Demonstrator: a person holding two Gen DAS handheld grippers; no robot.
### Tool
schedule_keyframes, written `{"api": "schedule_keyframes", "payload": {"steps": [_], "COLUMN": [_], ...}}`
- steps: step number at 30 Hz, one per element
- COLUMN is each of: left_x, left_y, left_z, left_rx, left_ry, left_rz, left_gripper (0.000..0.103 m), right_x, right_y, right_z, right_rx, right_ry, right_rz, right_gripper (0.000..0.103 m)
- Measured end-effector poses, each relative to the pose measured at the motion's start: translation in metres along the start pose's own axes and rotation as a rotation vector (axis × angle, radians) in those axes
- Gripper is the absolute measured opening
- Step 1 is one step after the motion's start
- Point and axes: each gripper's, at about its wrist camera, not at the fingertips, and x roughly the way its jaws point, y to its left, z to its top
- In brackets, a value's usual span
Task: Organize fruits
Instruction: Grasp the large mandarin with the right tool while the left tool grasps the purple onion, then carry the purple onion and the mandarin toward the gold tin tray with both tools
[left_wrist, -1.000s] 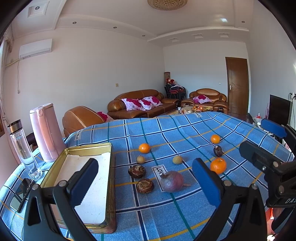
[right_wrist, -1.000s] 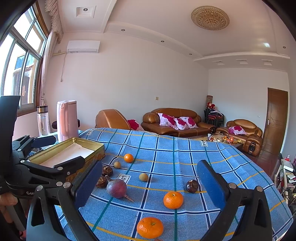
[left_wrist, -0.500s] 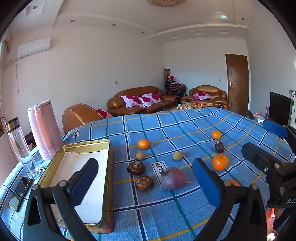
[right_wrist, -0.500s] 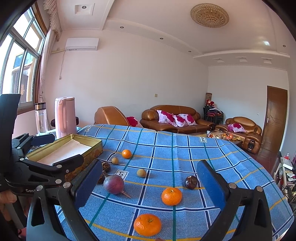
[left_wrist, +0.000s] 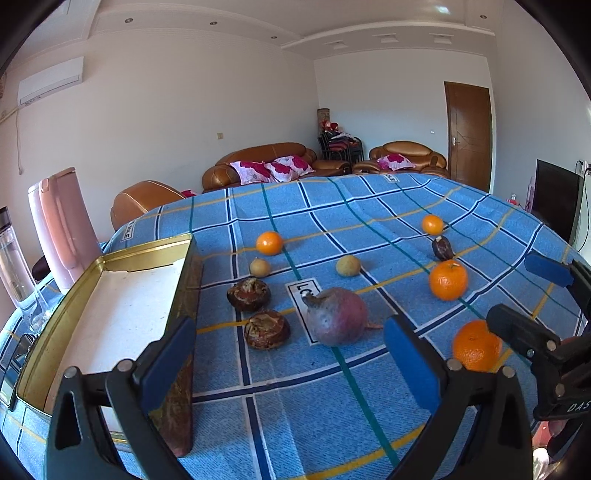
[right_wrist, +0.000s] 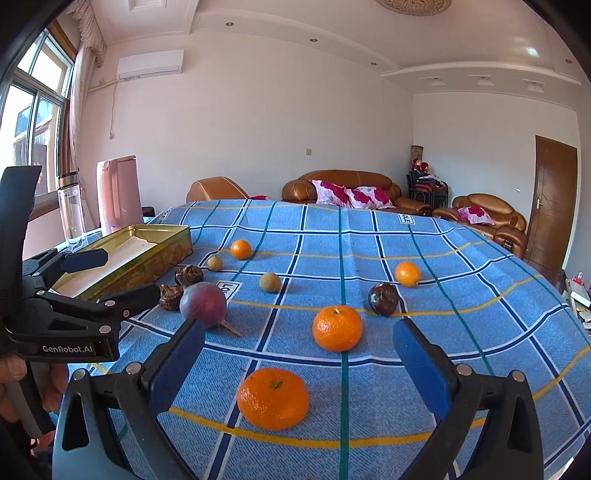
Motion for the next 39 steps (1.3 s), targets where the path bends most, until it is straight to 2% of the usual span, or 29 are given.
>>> {"api": "schedule_keyframes", "payload": {"steps": [7, 12, 14, 17, 19, 21, 29, 35, 39], "left_x": [0.008, 0.011, 0.014, 0.022, 0.031, 0.041, 0.071, 0.081, 0.082], "left_y": [-0.001, -0.004, -0.007, -0.017, -0.022, -0.023, -0.017, -0.019, -0.013], "left_z": [-0.005, -0.003, 0.000, 0.004, 0.005, 0.006, 0.013, 0.018, 0.018], "left_rx": [-0.002, 0.008, 0.012, 0.046, 0.063, 0.067, -0.022, -0.021, -0.045], "left_ry": [0.030, 0.050, 0.062, 0.078, 0.116, 0.155, 0.280, 0.293, 0.294], "left_rz": [-0.034, -0.060, -0.079, -0.093, -0.105, -0.118, -0.202, -0.185, -0.212], "left_gripper": [0.103, 0.102, 0.102, 0.096, 0.092, 0.081, 0.071, 0.054, 0.054], "right_x": [0.012, 0.029, 0.035, 0.040, 0.038, 0.035, 0.036, 0.049, 0.049], "right_y": [-0.003, 0.001, 0.000, 0.001, 0.003, 0.001, -0.003, -0.003, -0.005], "right_z": [-0.011, -0.020, -0.024, -0.027, -0.027, -0.025, 0.001, 0.007, 0.007], "right_rx": [0.009, -0.009, -0.004, -0.011, -0.019, -0.014, -0.026, -0.016, -0.005], "right_ry": [0.066, 0.155, 0.190, 0.224, 0.222, 0.209, 0.156, 0.171, 0.167], "right_rz": [0.039, 0.066, 0.084, 0.120, 0.125, 0.133, 0.081, 0.074, 0.088], "right_gripper": [0.099, 0.081, 0.065, 0.051, 0.051, 0.051, 0.051, 0.050, 0.050]}}
